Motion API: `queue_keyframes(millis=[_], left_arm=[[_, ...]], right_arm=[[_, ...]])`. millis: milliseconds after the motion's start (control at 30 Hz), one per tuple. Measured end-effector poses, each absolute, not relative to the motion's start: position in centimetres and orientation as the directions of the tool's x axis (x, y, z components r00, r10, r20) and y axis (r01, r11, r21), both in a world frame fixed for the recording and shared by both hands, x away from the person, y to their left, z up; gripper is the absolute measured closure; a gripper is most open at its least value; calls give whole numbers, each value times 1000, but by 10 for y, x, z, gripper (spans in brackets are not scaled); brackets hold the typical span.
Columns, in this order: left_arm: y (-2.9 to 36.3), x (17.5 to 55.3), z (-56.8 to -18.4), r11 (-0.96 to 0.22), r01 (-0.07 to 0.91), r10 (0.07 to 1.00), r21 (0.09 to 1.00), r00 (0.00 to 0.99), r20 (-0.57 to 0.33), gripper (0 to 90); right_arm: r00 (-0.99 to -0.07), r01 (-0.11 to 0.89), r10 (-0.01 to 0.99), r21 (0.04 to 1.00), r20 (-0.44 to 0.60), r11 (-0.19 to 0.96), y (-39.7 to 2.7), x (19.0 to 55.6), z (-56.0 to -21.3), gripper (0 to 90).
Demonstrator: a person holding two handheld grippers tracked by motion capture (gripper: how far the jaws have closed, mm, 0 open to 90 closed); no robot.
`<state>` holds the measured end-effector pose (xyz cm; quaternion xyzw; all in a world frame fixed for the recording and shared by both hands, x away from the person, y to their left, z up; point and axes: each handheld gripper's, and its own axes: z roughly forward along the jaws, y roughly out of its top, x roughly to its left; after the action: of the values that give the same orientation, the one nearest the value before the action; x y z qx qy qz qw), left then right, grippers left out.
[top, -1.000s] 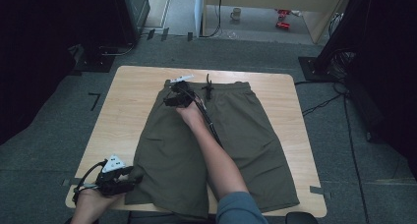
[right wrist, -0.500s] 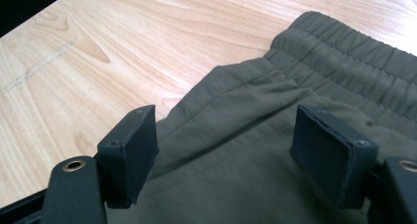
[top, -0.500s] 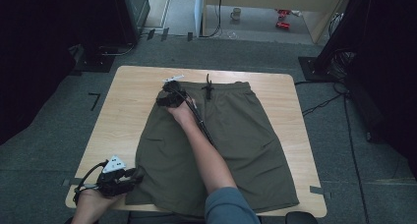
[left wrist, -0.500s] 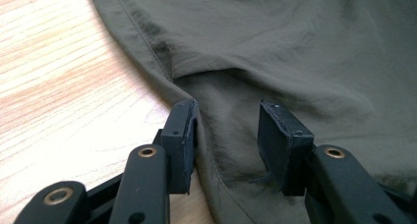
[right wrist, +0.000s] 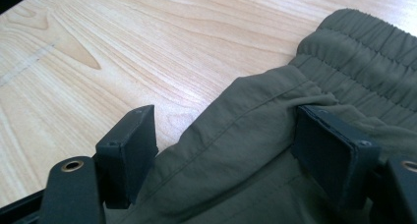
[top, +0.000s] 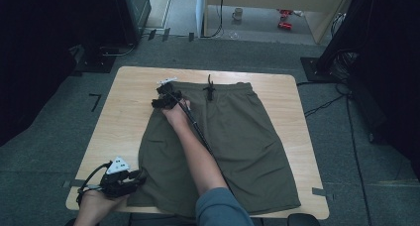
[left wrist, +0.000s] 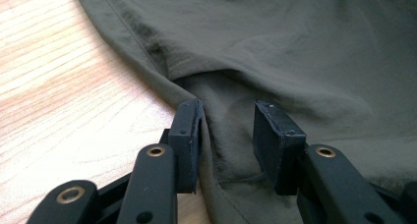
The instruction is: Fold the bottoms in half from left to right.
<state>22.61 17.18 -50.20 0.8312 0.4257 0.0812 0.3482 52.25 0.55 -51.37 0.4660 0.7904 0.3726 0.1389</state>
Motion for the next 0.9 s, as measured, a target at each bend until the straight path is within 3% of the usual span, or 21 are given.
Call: queue_keyframes(millis=[133, 467, 633, 900], left_arm=[[171, 227, -502, -394, 654, 765, 646, 623, -165, 649], [169, 227, -502, -396, 654, 763, 645, 625, -165, 663], [169, 227, -502, -394, 657, 763, 643, 624, -169, 680], [167, 230, -499, -400, 669, 760, 627, 624, -182, 838]], right_arm=[[-530, 578, 847, 741, 24, 341, 13, 516, -518, 293], [-517, 564, 855, 762, 26, 318, 6, 516, -519, 480], [-509, 558, 861, 768, 17, 314, -2, 515, -519, 658], [-520, 531, 854, 771, -33, 353, -2, 511, -519, 856]])
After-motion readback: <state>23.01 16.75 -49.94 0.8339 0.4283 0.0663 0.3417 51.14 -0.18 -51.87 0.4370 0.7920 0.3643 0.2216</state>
